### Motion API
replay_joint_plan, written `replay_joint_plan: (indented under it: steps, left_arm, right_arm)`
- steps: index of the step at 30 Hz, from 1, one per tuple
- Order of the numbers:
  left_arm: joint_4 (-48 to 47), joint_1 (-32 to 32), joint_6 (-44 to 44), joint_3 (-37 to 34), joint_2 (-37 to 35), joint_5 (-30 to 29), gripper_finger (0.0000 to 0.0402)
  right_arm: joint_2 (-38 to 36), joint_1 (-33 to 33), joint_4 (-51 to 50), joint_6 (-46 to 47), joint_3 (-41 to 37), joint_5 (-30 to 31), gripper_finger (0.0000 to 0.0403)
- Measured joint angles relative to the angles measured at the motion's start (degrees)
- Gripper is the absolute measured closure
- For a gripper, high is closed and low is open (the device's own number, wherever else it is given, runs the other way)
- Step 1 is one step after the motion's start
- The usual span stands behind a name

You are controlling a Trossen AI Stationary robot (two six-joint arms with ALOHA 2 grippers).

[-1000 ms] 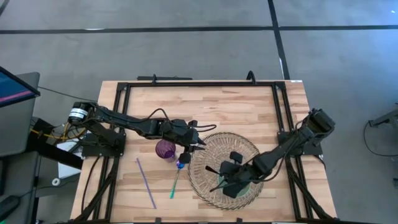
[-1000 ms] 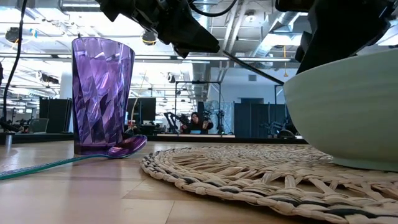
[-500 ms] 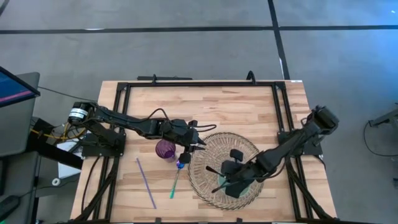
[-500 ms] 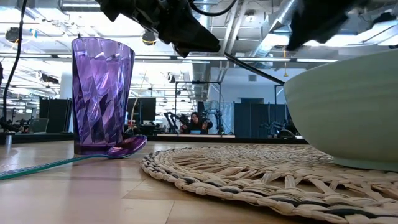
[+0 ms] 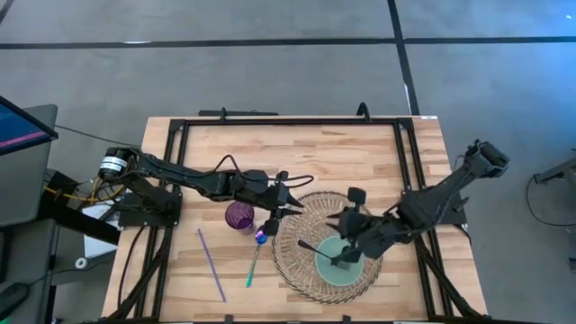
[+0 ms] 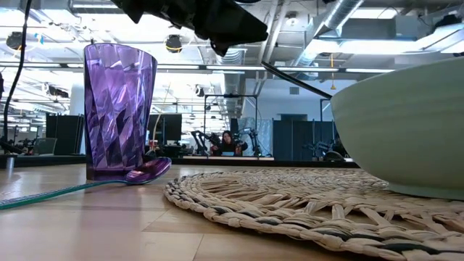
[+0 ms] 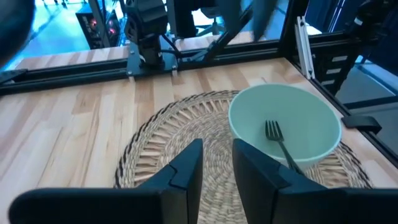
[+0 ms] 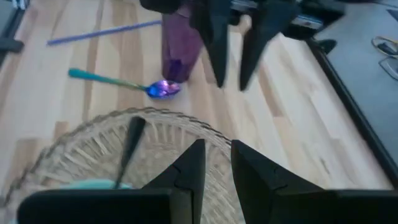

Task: Pick & Place Utensil
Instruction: Put the blue spoon into the green bowl to the left of the black fork

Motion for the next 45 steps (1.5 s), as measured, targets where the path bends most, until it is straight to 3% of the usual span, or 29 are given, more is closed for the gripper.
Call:
replay_joint_plan:
  steps: [6,13,19,22,26,30,34,39,41,45]
  left_arm:
    - [3.15,-0.04,-0.02,0.00,0.00,0.00,0.0314]
    - [8.15,-0.62,-0.02,0.00,0.02,0.03,0.0314]
    - [12.77,-1.85,-0.66,0.00,0.02,-0.02,0.0314]
    - [14.11,-4.13,-2.91,1.56,0.07,-0.29,0.0318]
    - [10.75,-8.62,-0.74,4.77,-0.02,-7.18,0.0332]
    - [0.21,-13.91,-0.02,6.81,0.07,-25.37,0.0341]
    - [-4.10,-19.74,-2.76,7.06,-0.25,-38.75,0.0343]
    - [-5.64,-28.92,-9.59,7.17,-1.97,-46.91,0.0343]
    - [-8.77,-32.05,-13.42,7.15,-1.86,-48.26,0.0343]
    - [-17.62,-35.72,-27.47,7.15,-1.84,-48.41,0.0343]
  right_arm:
    - [-6.66,-4.13,-0.57,3.62,-9.75,0.41,0.0333]
    - [-17.34,-7.56,10.19,7.51,-25.79,0.19,0.0333]
    - [-25.49,-7.73,25.84,-6.23,-34.88,2.93,0.0333]
    - [-28.74,-9.54,28.24,-16.28,-35.73,3.71,0.0333]
    - [-32.69,-13.43,35.58,-27.74,-35.64,2.46,0.0333]
    - [-34.70,-18.21,44.35,-38.83,-35.65,-4.94,0.0333]
    - [-34.25,-23.40,52.36,-47.02,-35.66,-19.66,0.0333]
    - [-30.41,-28.95,59.28,-52.54,-35.66,-37.23,0.0333]
    - [-28.65,-30.61,60.40,-53.43,-35.63,-40.21,0.0333]
    - [-25.91,-33.06,60.41,-56.49,-35.66,-40.67,0.0333]
